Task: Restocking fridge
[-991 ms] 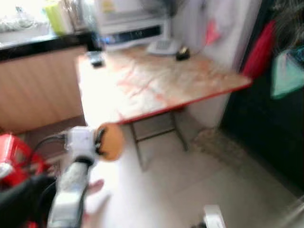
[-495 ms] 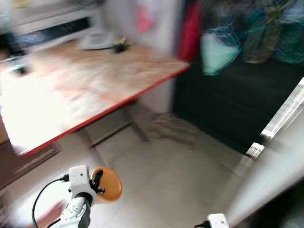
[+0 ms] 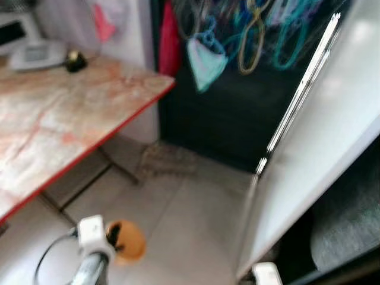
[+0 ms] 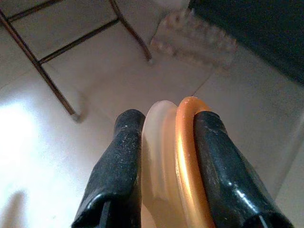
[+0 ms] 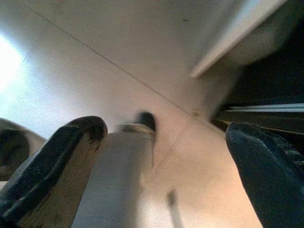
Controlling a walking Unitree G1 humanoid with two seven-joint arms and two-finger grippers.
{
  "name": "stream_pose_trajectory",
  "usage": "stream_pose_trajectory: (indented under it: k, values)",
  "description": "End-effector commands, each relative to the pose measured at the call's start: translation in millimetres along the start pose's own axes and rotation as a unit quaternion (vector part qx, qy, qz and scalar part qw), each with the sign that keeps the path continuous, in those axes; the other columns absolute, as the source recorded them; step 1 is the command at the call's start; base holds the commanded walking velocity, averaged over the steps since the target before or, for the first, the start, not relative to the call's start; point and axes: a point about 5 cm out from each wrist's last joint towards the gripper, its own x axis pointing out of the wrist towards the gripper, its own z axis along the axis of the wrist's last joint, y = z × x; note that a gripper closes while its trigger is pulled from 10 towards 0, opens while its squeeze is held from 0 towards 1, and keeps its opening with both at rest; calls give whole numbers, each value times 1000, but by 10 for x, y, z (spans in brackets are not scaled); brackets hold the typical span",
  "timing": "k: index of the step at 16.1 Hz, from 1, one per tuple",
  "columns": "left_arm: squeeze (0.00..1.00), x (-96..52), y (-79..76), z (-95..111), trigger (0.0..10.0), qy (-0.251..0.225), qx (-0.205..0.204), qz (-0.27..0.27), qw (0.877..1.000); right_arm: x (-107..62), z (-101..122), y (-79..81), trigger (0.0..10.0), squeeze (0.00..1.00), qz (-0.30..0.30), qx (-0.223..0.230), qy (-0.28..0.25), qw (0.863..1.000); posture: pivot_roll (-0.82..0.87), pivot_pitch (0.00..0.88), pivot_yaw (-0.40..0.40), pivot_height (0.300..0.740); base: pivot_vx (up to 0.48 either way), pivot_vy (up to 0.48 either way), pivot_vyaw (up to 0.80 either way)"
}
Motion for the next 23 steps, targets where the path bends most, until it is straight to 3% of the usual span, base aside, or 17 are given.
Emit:
stream_pose_trajectory:
  k: [1,16,23]
  values:
    - [0,31,-55,16,10000,-6,-12,-3,1000,-19,-35,-71,10000,0,-7,-2,8,1000,37,20,9,740,0,0,-788]
    - [0,8,-68,-330,10000,68,-16,0,998,-20,-53,-70,10000,0,-2,-18,19,1000,14,0,5,740,0,-16,-783]
    - [0,-40,54,-437,10000,88,-94,54,990,-19,-44,-78,10000,0,-4,-15,18,1000,12,3,-1,740,0,0,-781]
